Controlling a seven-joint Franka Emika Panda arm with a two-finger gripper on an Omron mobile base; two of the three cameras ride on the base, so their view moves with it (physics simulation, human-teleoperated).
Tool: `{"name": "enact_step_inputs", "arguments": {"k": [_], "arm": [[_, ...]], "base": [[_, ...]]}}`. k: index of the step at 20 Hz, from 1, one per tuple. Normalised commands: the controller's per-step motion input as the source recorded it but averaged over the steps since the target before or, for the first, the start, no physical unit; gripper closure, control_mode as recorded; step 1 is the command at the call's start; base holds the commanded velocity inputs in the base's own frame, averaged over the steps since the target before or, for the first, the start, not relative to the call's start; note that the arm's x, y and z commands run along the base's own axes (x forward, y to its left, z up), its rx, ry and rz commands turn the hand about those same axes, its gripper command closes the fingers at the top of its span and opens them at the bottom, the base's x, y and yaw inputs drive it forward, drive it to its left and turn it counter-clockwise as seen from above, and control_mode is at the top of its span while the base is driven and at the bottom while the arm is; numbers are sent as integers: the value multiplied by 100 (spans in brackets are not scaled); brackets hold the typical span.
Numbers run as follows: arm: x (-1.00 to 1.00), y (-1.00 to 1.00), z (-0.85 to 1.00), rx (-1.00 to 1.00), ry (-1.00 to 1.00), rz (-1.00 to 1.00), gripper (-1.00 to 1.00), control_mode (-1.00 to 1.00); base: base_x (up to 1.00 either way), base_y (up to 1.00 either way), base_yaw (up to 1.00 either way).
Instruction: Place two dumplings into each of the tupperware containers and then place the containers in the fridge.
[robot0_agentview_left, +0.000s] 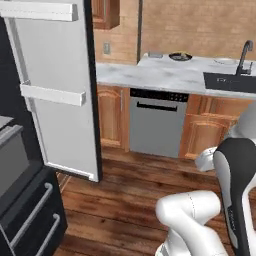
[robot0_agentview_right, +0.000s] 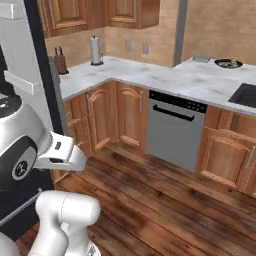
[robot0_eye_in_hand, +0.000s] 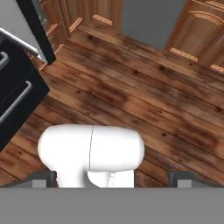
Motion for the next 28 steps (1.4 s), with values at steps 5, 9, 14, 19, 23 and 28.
{"name": "enact_step_inputs", "arguments": {"k": [5, 9, 14, 19, 23, 28], "arm": [[0, 0, 0, 0, 0, 0, -100, 100], [0, 0, 0, 0, 0, 0, -100, 100], [0, 0, 0, 0, 0, 0, -100, 100], [0, 0, 0, 0, 0, 0, -100, 100], [0, 0, 0, 0, 0, 0, -100, 100], [0, 0, 0, 0, 0, 0, -100, 100]], "base": [[-7, 0, -100], [2, 15, -95], [53, 53, -53], [98, 56, -25], [100, 57, -30], [35, 31, -81]]}}
